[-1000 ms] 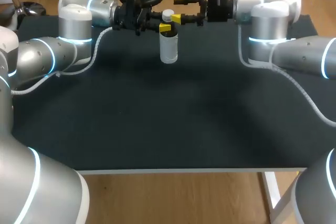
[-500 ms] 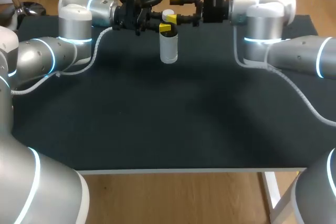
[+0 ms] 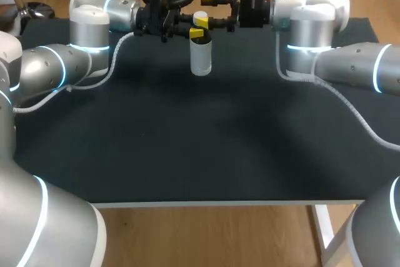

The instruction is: Unscrew the bottle cap

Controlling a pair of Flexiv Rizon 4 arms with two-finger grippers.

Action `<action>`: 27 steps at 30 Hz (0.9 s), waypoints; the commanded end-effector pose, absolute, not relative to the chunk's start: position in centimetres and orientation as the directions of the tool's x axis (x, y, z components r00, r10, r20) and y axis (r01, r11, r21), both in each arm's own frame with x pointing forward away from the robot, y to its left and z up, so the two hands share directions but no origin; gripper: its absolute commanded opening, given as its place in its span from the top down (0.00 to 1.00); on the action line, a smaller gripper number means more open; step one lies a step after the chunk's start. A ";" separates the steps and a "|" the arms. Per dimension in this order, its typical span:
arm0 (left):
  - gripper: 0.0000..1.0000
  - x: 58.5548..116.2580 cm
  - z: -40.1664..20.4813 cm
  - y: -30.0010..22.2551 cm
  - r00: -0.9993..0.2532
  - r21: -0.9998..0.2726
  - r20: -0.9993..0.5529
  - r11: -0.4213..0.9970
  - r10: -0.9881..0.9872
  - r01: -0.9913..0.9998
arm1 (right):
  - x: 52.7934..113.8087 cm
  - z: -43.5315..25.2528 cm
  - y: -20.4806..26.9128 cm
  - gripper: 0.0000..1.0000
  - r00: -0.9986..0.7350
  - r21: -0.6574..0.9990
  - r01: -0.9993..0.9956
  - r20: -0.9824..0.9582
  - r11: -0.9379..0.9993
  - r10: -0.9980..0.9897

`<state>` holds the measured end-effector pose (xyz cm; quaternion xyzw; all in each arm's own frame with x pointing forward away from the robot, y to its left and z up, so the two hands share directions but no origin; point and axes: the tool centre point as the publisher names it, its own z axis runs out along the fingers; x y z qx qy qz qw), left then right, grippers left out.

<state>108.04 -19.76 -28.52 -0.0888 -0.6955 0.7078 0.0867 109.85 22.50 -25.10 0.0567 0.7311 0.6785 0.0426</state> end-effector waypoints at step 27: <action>1.00 108.8 -28.9 -19.8 -0.946 -1.000 -0.005 -0.023 0.323 -0.002 | 110.5 -25.2 21.9 1.00 -0.996 0.998 -0.009 -0.004 0.058 -0.084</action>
